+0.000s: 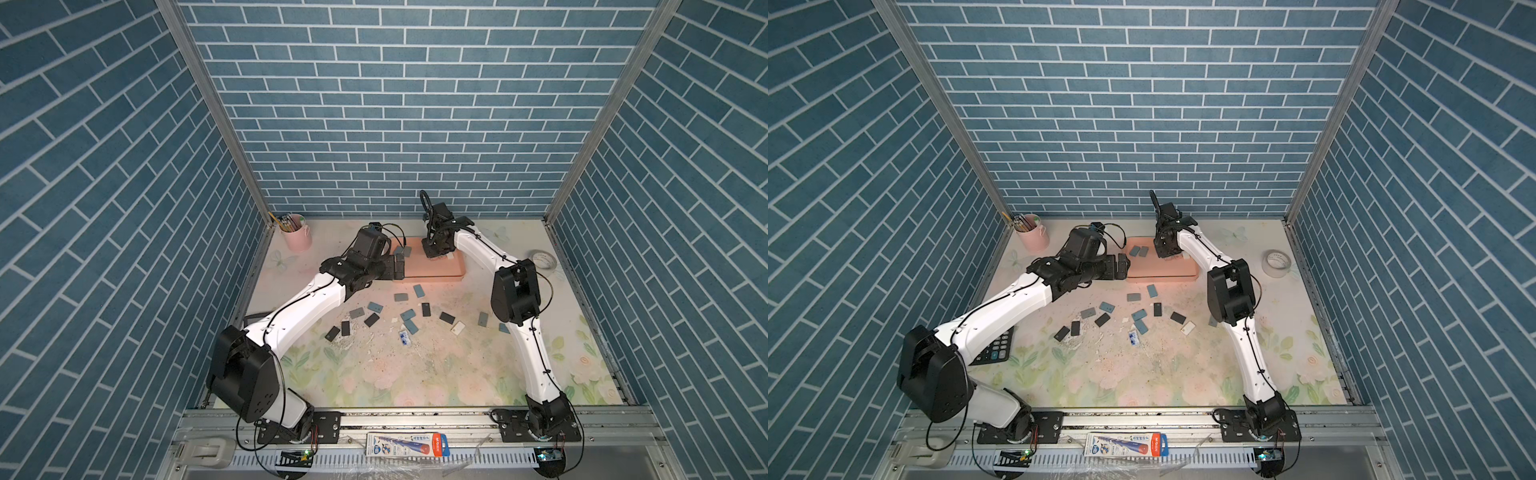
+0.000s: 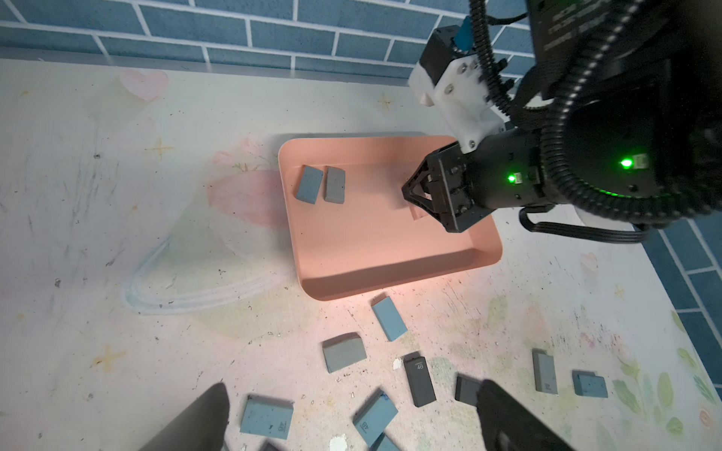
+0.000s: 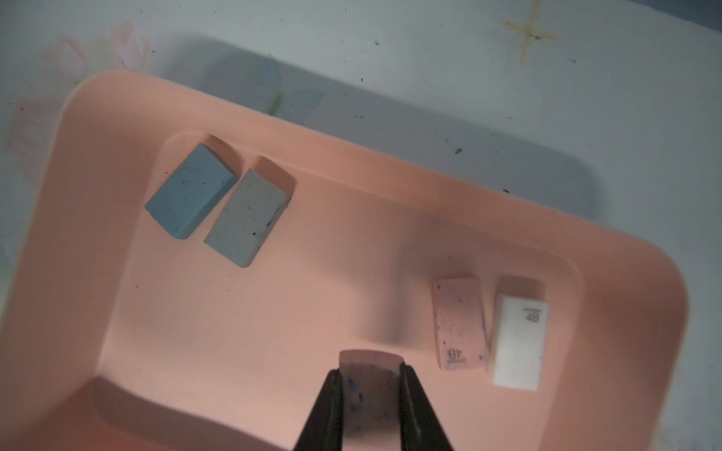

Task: Put the eraser in the storage box
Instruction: Place the eraser at the center of the board.

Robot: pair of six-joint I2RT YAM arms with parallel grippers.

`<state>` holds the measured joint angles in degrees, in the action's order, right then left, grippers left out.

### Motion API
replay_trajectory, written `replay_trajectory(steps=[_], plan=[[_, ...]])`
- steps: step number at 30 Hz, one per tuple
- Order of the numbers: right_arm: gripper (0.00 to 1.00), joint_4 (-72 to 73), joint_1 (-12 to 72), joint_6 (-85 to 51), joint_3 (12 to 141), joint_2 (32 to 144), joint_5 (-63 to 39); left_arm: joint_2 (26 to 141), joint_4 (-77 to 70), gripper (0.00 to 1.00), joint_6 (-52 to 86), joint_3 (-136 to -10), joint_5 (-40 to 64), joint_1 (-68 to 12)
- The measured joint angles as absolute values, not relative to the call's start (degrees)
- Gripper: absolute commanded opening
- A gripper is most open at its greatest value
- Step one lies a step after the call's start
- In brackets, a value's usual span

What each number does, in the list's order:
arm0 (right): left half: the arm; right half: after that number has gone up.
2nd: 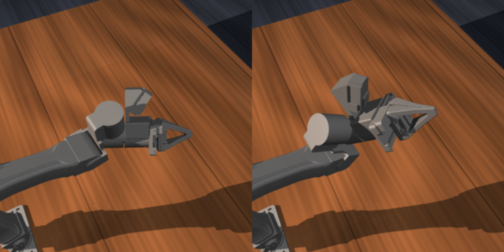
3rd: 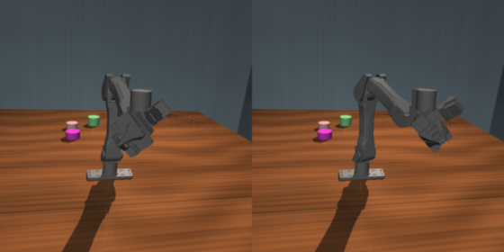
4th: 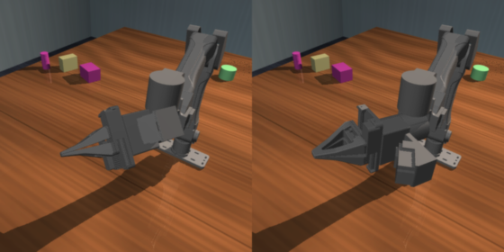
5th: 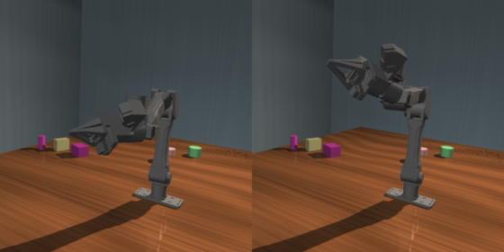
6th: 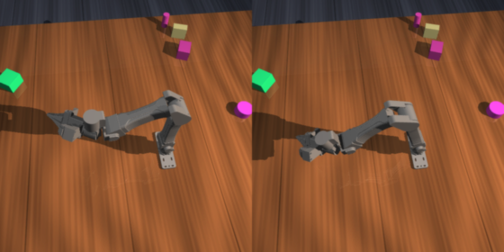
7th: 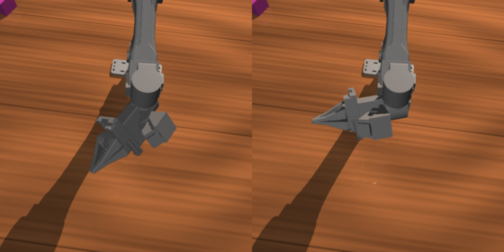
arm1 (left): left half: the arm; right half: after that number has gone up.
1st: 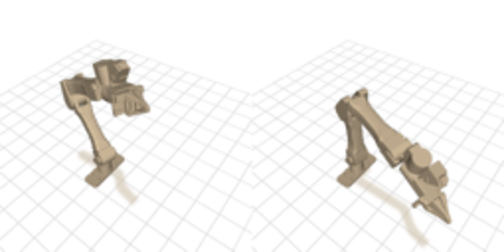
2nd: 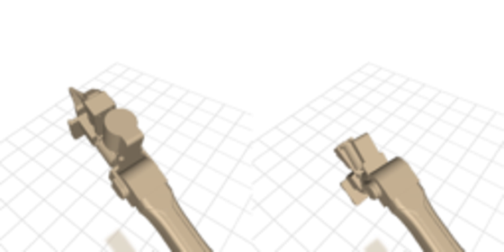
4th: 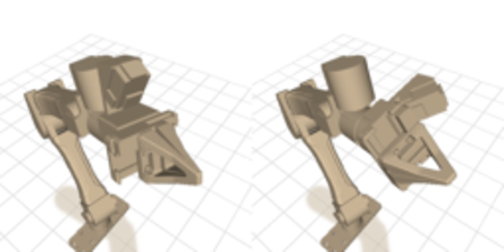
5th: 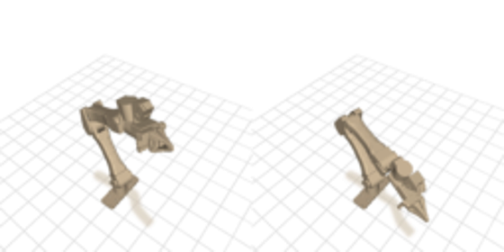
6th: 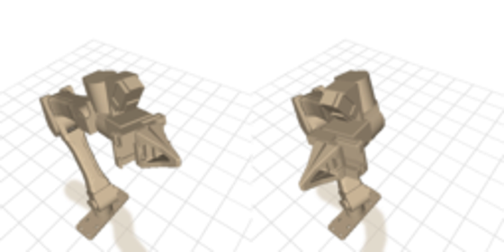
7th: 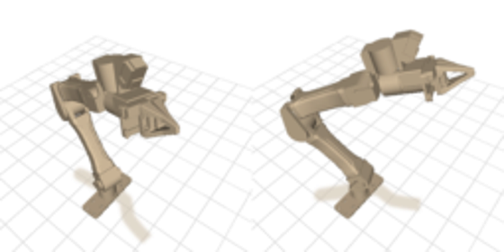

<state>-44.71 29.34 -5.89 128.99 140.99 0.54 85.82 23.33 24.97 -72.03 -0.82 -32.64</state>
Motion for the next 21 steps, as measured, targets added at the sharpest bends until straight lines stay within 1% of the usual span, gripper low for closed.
replay_trajectory(steps=[9,21], plan=[[0.23,-45.4,29.3,-2.9,135.2,147.0,0.0,86.0,26.4,0.99,24.5,-75.8,-4.4,-32.5],[0.24,-45.6,29.2,0.1,139.1,150.2,3.0,85.6,27.4,0.99,23.5,-75.9,-5.5,-31.3]])
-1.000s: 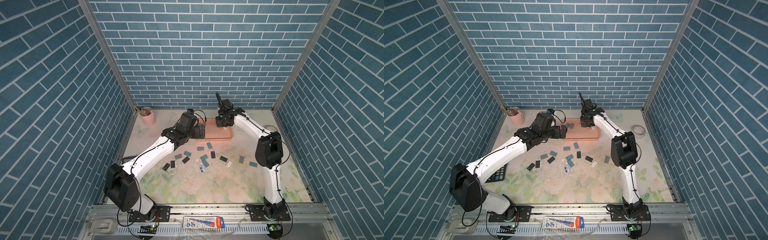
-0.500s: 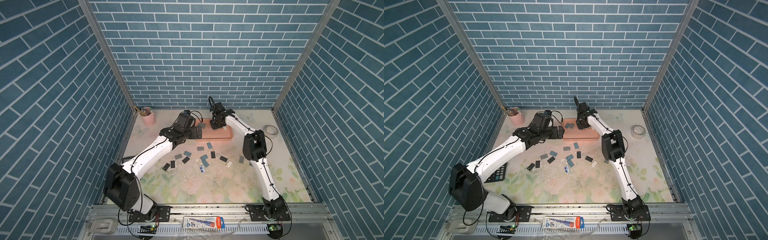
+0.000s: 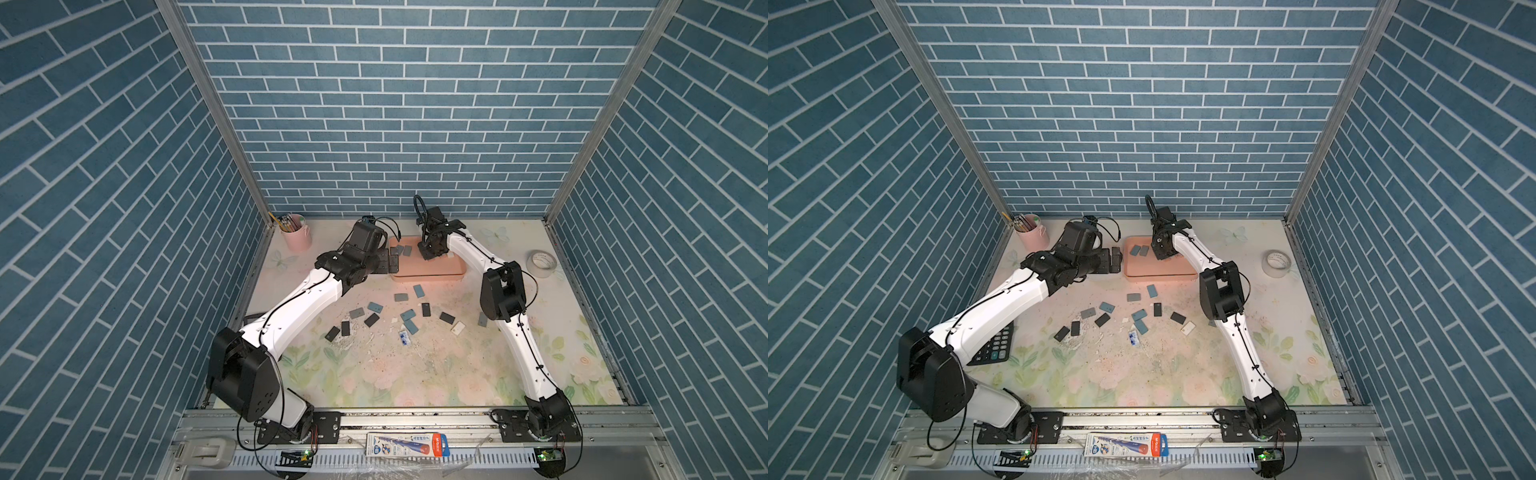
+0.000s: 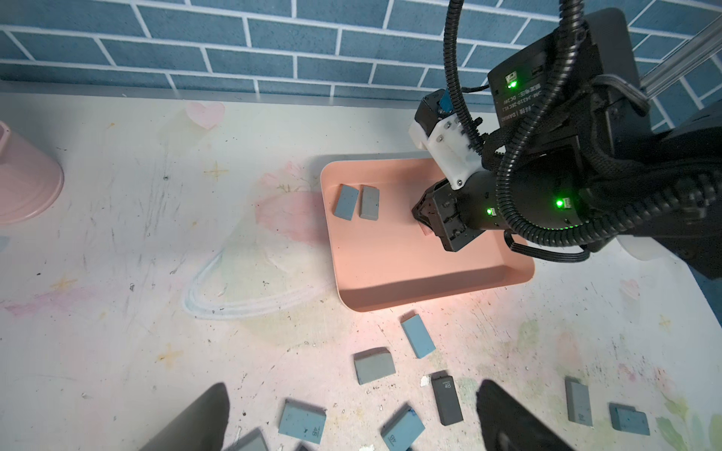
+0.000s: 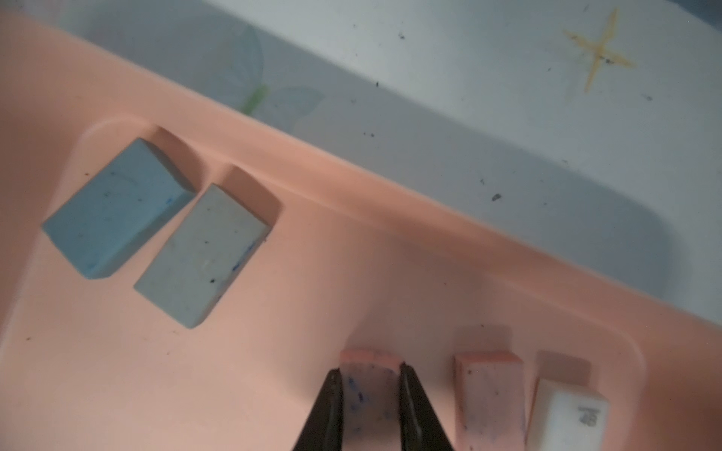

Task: Put the eraser in the storage box
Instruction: Place the eraser at the center of the board.

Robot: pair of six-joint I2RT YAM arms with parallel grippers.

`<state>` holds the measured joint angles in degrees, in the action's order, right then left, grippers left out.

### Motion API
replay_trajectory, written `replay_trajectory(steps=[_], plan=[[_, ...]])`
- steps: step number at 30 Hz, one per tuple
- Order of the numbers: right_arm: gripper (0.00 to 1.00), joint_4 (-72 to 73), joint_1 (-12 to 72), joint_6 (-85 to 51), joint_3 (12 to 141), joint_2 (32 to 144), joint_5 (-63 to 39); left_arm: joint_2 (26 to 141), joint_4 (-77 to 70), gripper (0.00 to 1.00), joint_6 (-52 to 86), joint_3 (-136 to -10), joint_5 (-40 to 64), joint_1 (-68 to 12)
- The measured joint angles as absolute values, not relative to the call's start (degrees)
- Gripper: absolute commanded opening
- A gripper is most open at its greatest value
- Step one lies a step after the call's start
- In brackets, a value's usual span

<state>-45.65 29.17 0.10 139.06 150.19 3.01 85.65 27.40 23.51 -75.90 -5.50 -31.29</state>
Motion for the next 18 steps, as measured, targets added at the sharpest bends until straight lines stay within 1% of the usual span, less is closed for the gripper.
replay_trajectory(steps=[18], plan=[[0.24,-45.6,28.1,0.6,139.1,150.3,4.8,84.8,26.6,1.0,23.1,-75.1,-4.4,-31.3]])
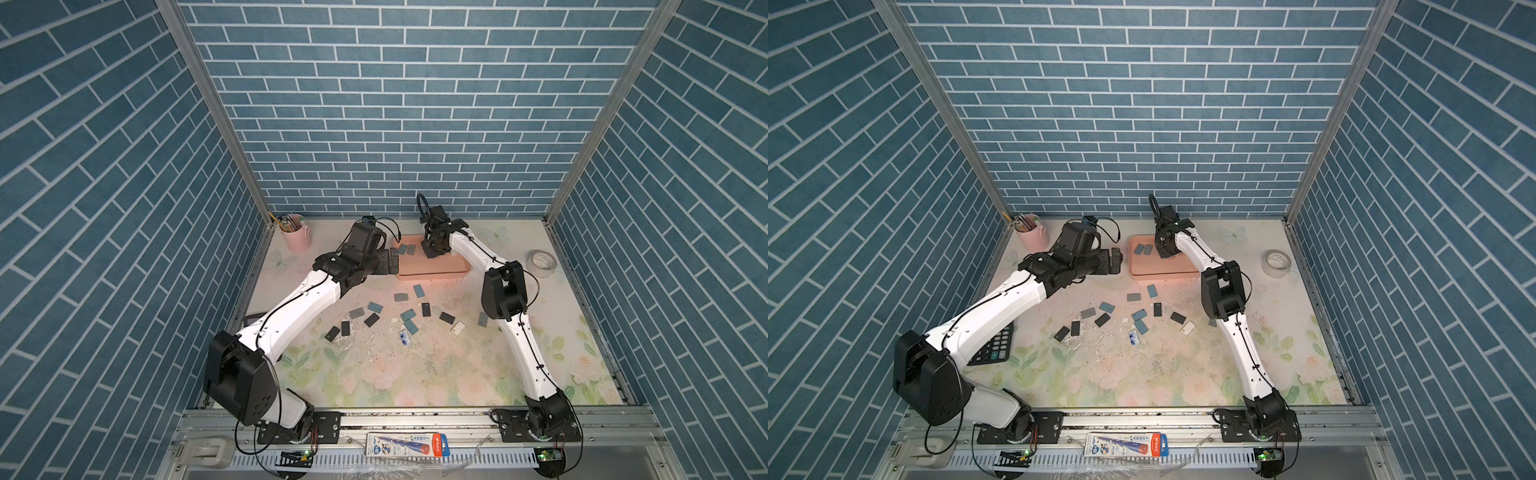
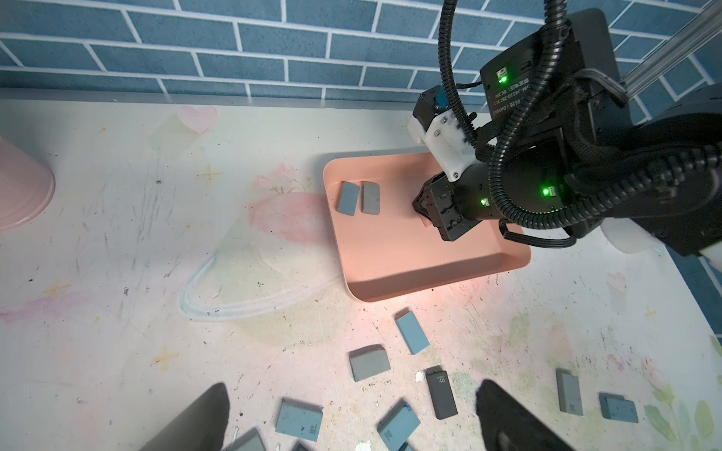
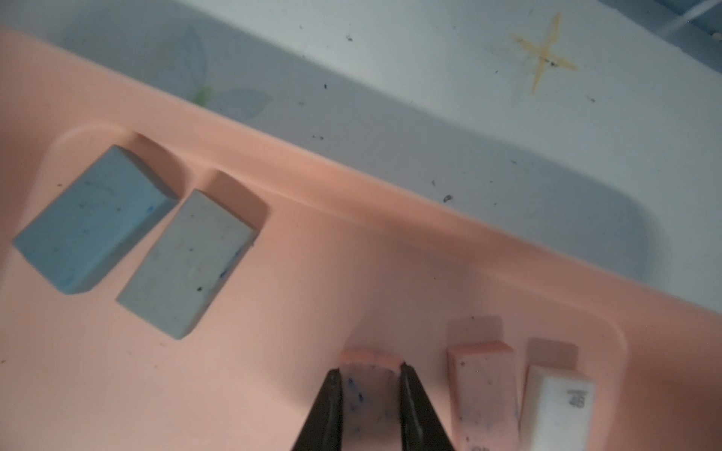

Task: Put the eraser in the storage box
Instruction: Place the eraser at the center of the board.

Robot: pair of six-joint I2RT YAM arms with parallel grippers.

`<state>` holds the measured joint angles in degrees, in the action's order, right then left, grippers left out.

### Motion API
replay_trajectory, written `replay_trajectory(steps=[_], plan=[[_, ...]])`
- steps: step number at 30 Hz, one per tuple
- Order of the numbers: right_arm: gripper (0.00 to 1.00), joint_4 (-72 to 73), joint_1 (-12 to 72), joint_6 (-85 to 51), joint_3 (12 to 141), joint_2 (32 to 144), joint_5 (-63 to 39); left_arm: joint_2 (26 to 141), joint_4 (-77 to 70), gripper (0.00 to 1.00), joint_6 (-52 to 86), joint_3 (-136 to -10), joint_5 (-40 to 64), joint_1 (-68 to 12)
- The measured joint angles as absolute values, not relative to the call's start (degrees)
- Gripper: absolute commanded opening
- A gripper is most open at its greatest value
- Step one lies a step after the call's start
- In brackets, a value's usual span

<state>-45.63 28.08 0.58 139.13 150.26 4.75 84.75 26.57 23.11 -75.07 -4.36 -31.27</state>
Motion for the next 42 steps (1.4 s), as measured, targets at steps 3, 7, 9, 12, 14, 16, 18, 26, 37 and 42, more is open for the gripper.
replay_trajectory(steps=[3,7,9,12,14,16,18,26,37,42], plan=[[0.24,-45.6,27.8,0.8,139.1,150.3,4.8,84.8,26.1,1.0,23.1,-74.9,-4.2,-31.2],[0.24,-45.6,27.4,1.0,139.1,150.2,4.7,84.8,25.8,1.0,23.1,-74.4,-4.0,-31.2],[0.24,-45.6,27.4,0.9,139.1,150.2,4.7,84.8,25.8,1.0,23.1,-74.3,-3.8,-31.3],[0.24,-45.5,27.3,0.9,139.1,150.2,4.6,84.8,25.8,1.0,23.1,-74.3,-3.7,-31.3],[0.24,-45.5,27.3,0.9,139.1,150.2,4.6,84.8,25.7,0.99,23.1,-74.3,-3.7,-31.3],[0.25,-45.4,27.2,0.9,139.1,150.2,4.5,84.8,25.6,1.0,23.1,-74.3,-3.7,-31.3],[0.24,-45.4,27.1,0.9,139.1,150.1,4.4,84.8,25.4,1.0,23.1,-74.3,-3.7,-31.3],[0.25,-45.3,26.0,0.9,139.1,150.1,3.8,84.8,25.3,1.0,23.1,-74.3,-3.5,-31.2],[0.29,-45.2,25.0,0.9,141.4,150.1,3.7,84.8,24.9,1.0,23.2,-74.3,-3.3,-31.3],[0.31,-45.0,25.0,0.9,142.1,150.1,3.4,84.9,24.9,1.0,23.2,-74.3,-3.3,-31.2]])
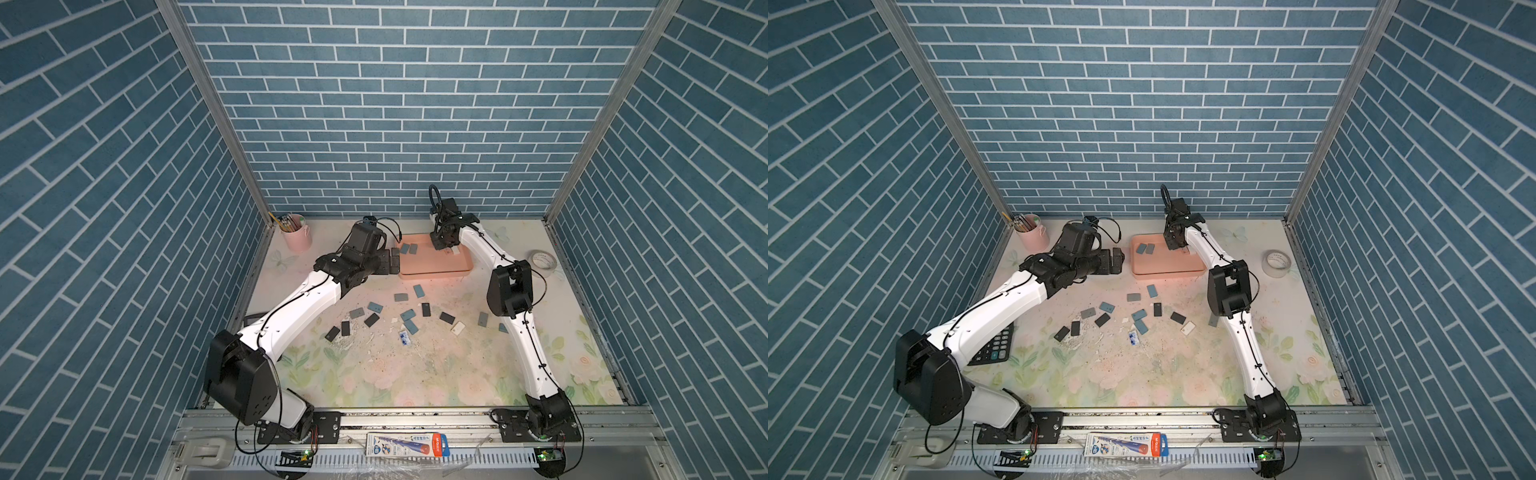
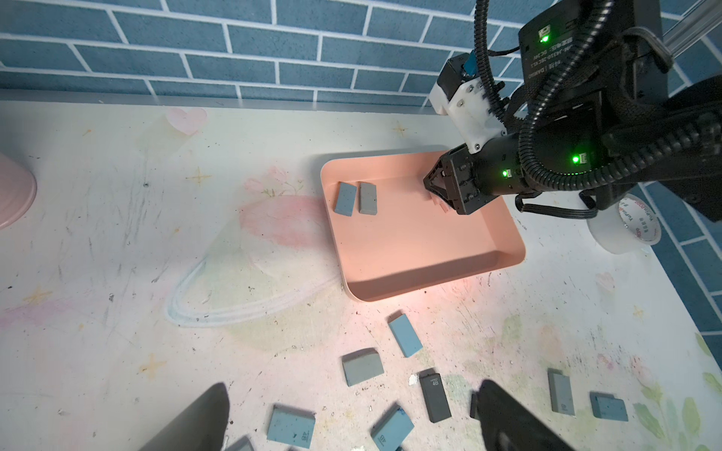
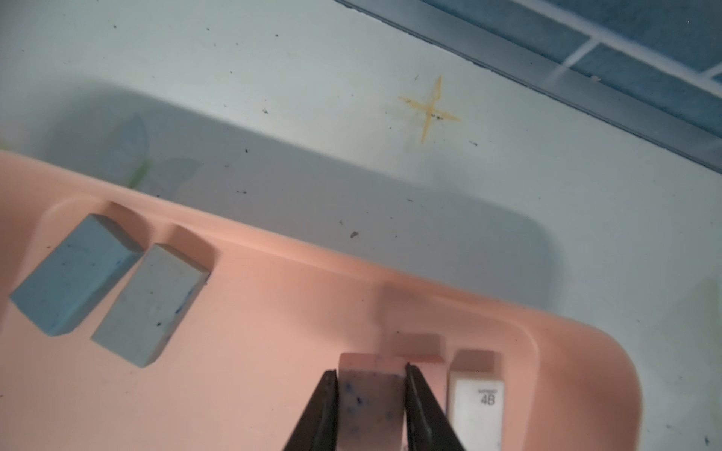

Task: Put the eraser in the storage box
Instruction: Place the eraser at the center of the board.

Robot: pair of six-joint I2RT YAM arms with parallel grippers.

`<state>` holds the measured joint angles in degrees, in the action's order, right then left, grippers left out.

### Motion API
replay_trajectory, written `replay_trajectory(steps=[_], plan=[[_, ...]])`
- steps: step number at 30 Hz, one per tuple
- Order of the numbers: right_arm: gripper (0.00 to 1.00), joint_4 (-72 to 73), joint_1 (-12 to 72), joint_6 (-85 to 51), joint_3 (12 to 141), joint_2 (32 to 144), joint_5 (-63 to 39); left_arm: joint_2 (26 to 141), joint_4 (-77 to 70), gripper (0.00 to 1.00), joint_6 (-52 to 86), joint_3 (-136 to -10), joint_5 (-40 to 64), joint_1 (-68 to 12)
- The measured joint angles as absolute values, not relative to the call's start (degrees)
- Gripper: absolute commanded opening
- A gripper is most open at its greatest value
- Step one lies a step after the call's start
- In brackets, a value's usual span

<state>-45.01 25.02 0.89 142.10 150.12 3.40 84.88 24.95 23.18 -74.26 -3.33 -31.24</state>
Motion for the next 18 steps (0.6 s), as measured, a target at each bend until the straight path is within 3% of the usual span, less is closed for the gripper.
replay_trajectory(steps=[18], plan=[[0.34,-45.0,25.0,0.9,142.1,150.7,3.2,85.0,25.0,1.0,23.3,-74.3,-3.3,-31.2]])
